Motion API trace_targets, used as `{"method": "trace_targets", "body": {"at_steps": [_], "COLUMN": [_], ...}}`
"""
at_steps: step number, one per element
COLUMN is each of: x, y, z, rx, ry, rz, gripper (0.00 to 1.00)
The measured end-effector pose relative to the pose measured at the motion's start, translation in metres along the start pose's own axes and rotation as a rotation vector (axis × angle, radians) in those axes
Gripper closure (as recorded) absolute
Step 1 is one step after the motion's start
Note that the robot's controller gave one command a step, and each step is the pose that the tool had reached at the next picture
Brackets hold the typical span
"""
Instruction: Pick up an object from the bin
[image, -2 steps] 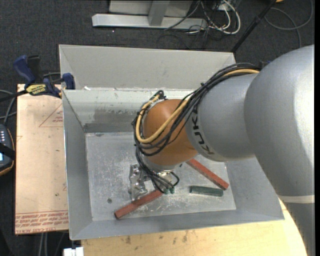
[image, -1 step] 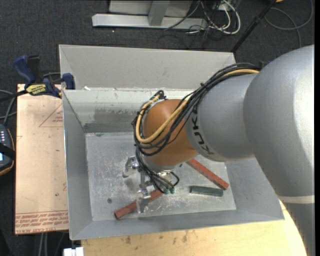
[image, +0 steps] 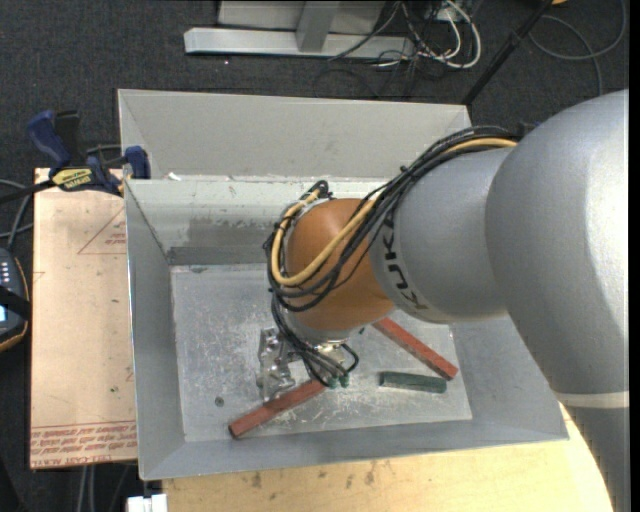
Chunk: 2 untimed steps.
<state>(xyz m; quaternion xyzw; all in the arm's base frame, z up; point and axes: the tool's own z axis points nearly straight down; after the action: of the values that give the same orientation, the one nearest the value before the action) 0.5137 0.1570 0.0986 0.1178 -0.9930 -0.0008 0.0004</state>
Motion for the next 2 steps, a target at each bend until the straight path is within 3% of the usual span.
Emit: {"method": "trace_targets", "body": {"at_steps": [1,2], "x": [0.0000,0.0000], "y": [0.0000,-0.0001], "z": [0.0000,0.0000], "rx": [0.000,0.000], "ry": [0.000,0.000], "rz": [0.000,0.000], "gripper": [0.00,1.00]}}
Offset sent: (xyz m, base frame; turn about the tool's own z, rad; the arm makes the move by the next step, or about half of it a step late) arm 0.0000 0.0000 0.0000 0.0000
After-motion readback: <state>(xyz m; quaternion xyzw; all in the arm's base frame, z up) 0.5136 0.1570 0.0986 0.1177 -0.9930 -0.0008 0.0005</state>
